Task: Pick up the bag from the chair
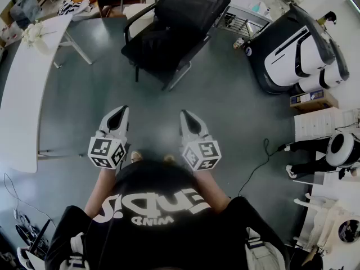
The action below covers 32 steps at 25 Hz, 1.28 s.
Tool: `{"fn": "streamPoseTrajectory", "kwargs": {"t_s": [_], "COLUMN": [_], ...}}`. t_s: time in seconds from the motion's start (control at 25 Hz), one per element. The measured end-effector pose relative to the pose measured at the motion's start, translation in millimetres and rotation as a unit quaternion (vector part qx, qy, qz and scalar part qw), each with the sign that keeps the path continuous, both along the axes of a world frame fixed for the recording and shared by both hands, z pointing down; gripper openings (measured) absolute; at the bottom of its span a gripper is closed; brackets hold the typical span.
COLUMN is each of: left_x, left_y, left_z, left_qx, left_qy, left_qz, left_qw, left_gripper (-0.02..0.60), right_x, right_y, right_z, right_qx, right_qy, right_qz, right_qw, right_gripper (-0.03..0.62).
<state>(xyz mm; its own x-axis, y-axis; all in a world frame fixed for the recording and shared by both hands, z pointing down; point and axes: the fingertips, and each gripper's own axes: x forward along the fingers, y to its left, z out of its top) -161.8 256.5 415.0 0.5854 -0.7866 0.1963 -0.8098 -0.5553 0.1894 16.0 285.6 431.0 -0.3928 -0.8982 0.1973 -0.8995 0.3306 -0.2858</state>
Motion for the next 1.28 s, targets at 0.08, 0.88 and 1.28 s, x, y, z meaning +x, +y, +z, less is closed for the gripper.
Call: {"fn": "streamPoseTrajectory", "kwargs": {"t_s": [0.08, 0.88, 1.28], "left_x": [0, 56, 70], "left_y": [-3, 3, -29], "left_z": [1, 12, 12], "left_qx": [-0.001, -0.007, -0.001], "left_qy": [0.001, 0.026, 0.033], "left_qz": [0.000, -0.041, -0.057], "left_qw": [1.0000, 0.9988, 0.9978], "left_gripper": [0.002, 0.002, 0.002], "right_x": [0, 81, 92], "right_y": [-3, 24, -17], "right_z": [1, 27, 31], "right_qx": [0.001, -0.022, -0.030], "right_qy": [0.002, -0.016, -0.013], "right_qz": [-0.001, -0.020, -0.036], "right_qw": [1.000, 0.999, 0.999], "right_gripper": [0.002, 0.003, 0.002]}}
